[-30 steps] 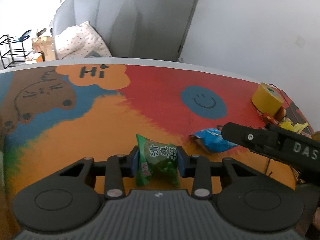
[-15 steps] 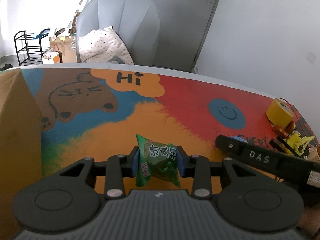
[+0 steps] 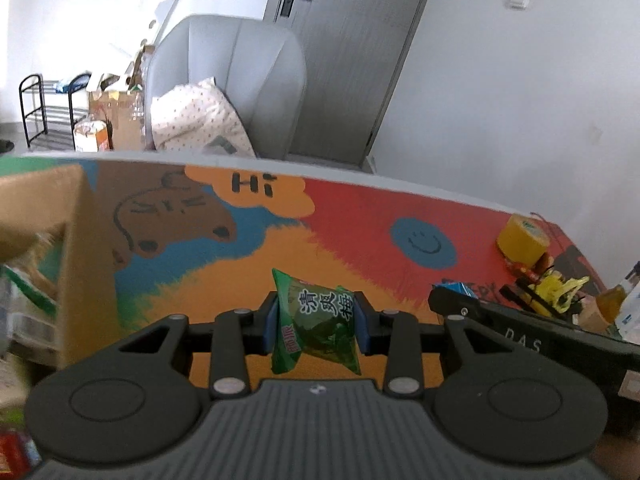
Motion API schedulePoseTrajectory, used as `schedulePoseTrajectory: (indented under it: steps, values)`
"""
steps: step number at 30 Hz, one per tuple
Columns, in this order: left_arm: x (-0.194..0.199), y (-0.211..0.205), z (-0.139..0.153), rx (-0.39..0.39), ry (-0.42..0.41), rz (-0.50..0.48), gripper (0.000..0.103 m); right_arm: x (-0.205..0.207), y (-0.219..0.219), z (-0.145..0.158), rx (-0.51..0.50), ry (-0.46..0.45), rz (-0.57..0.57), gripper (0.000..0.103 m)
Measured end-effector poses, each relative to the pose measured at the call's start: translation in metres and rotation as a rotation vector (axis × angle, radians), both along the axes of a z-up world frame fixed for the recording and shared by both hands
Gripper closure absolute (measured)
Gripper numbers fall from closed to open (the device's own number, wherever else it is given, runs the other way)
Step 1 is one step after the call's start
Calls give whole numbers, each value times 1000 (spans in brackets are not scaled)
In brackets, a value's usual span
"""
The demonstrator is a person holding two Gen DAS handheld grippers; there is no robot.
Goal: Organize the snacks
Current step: 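Carry both held packs over the cardboard box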
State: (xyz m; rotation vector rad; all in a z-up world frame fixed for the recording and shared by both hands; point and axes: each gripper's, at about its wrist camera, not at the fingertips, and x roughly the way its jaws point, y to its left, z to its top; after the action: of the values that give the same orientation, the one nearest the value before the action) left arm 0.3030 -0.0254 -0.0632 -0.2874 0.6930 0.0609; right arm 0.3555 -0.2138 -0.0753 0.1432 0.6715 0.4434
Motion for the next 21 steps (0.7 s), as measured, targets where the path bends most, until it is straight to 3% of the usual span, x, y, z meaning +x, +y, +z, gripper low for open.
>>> schedulePoseTrajectory:
  steps: [11, 21]
  values:
    - [-32, 23, 34, -2, -58, -7, 67, -38, 24, 39, 38, -57, 38, 66]
    - [-64, 61, 52, 10, -85, 38, 67, -59, 62, 57, 46, -102, 111, 66]
